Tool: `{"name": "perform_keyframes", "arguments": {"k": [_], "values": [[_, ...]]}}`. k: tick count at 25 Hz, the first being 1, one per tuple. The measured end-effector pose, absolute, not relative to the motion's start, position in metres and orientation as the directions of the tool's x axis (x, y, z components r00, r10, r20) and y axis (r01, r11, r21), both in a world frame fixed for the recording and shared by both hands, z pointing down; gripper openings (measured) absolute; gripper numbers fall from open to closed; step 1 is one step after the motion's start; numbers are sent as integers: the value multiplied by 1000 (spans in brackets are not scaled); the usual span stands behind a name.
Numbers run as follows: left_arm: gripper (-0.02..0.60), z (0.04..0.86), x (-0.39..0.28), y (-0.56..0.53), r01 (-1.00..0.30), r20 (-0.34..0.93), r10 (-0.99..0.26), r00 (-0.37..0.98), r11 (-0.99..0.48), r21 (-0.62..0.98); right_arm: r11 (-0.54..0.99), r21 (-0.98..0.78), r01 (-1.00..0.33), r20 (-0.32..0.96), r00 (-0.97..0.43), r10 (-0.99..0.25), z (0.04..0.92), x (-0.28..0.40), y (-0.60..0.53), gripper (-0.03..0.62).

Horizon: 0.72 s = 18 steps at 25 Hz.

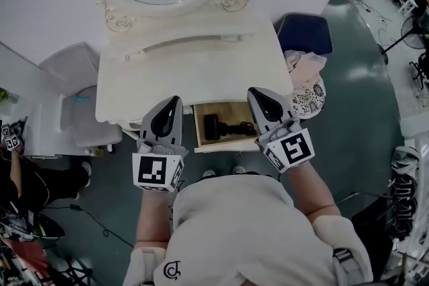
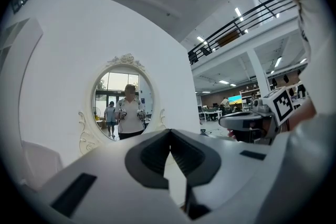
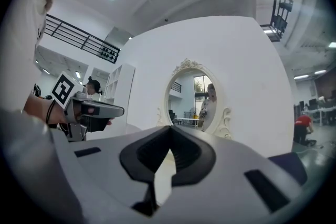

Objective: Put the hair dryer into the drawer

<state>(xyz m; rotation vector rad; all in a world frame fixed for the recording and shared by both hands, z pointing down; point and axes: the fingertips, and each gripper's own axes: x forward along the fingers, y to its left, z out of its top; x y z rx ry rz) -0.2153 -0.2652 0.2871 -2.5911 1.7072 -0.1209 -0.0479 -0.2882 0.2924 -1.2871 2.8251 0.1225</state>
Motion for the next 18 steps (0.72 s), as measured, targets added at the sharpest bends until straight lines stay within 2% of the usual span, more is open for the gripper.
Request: {"name": "perform_keyframes", "arguments": {"k": [18], "values": [[12,292,-220,-254,-922,66,-924,376,-381,-70,672,84,-736,-54,-677,-734,294,-61,-274,5]]}}
